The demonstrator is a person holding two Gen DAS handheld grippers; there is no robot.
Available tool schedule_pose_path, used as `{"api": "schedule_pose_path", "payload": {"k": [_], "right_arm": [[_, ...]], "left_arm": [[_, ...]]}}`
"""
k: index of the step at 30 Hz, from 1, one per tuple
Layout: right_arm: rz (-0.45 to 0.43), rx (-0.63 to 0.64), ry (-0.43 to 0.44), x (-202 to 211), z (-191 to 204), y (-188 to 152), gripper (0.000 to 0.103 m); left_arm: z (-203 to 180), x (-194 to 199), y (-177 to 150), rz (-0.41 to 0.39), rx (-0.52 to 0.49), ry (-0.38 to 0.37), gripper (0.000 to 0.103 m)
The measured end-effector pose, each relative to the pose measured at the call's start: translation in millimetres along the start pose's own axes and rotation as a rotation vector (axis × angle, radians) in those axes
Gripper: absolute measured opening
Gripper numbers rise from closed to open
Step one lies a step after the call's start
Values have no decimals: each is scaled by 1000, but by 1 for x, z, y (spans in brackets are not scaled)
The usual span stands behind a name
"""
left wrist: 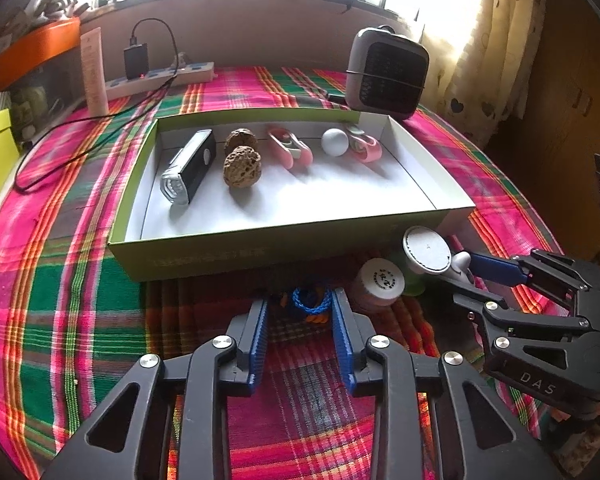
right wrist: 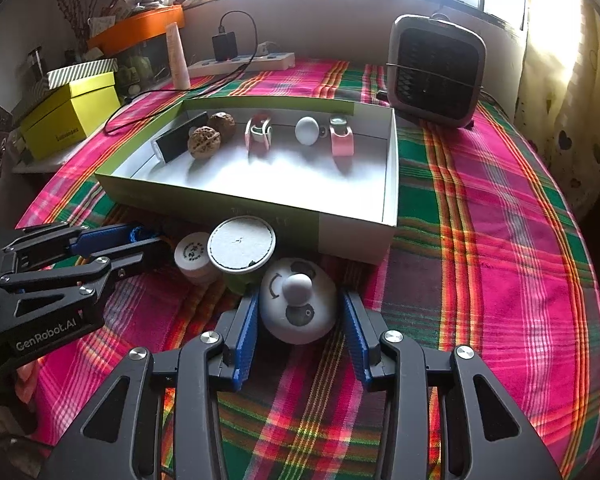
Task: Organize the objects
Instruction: 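Grasp the blue knotted cord with the left tool while the right tool grasps the white dome toy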
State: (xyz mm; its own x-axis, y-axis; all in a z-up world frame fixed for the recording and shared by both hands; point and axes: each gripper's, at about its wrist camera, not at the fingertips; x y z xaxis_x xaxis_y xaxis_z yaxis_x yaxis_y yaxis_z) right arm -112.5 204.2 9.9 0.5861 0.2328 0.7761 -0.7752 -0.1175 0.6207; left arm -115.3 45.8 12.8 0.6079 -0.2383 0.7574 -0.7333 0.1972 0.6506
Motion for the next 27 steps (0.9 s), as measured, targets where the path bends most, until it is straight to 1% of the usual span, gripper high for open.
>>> {"api": "schedule_pose_path", "payload": {"k": [3,15,27], "right_arm": [[-1,-7,1,0,0,0,41],[-2,-7,4,2,0,-2,41],[-4,-11,7,3,0,-3,41]], "left_arm": [[2,0,0,-1,7,0,23],[3,1,0,-3,13,-5,23],[3,4,-1,-13,15,10,22]]}}
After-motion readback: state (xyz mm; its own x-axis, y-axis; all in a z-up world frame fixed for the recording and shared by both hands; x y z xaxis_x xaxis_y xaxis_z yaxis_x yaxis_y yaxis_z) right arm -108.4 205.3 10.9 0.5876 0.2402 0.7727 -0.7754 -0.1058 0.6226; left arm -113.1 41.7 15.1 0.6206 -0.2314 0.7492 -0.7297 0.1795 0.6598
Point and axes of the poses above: each gripper's, at about its wrist camera, not at the fingertips, and x roughly against the way its jaws point, z to its left, y to its top, and after that the axes turned 7 degrees about -x, right-handed
